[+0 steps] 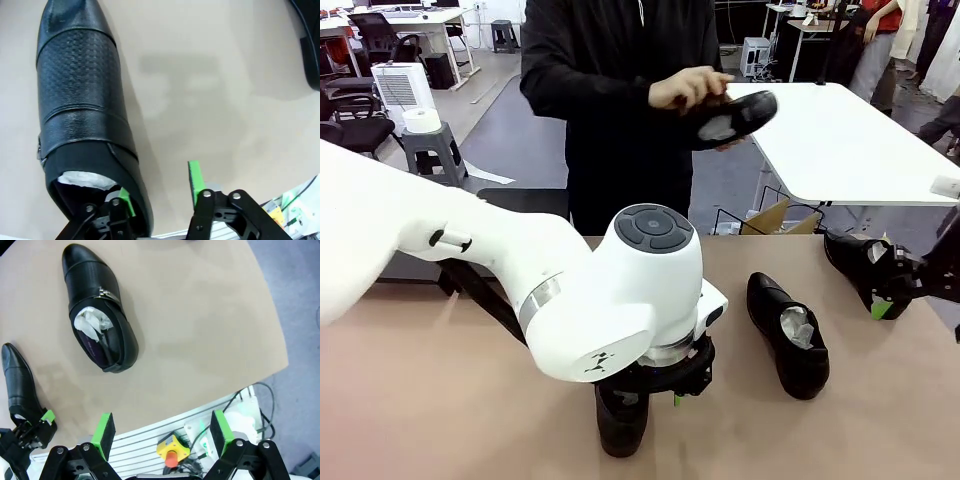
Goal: Organize the shoes by placing them on the stand.
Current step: Place the Shoe from the middle of the table onto the Shoes Stand.
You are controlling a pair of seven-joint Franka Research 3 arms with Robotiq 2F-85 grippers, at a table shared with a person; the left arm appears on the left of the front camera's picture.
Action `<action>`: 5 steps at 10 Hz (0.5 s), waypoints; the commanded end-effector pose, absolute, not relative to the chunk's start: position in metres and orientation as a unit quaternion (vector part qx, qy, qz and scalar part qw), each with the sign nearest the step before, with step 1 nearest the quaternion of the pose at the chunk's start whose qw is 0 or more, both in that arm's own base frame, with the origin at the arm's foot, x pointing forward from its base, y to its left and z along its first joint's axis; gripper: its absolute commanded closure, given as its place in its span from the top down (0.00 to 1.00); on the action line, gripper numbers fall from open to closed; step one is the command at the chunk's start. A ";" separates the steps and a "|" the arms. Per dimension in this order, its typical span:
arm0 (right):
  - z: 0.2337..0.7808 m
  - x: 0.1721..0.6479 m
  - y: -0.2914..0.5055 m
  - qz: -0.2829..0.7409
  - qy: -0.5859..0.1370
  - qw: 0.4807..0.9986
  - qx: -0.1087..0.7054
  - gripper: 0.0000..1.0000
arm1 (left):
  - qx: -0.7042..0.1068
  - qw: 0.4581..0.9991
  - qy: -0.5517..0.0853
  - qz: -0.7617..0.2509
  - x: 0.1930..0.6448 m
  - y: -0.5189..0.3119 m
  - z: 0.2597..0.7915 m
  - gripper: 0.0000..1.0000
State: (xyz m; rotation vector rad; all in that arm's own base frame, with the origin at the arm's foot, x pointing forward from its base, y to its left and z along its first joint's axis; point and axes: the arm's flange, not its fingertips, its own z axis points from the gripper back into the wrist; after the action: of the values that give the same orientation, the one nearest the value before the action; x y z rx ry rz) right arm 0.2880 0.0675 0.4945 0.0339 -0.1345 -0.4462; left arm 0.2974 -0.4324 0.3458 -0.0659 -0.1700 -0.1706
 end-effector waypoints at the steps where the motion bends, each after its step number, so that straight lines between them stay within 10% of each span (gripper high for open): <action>1: 0.494 0.292 0.069 -0.215 -0.071 0.973 0.028 1.00 | -0.013 0.992 -0.099 -0.074 0.300 -0.441 0.346 0.08; 5: 0.494 0.292 0.069 -0.215 -0.071 0.973 0.028 1.00 | 0.003 0.994 -0.089 -0.063 0.306 -0.432 0.342 0.00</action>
State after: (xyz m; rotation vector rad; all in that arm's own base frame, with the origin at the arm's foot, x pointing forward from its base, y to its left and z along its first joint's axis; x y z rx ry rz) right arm 0.2881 0.0675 0.4945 0.0340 -0.1347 -0.4462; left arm 0.3015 -0.4271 0.3448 -0.0144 -0.1596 -0.1557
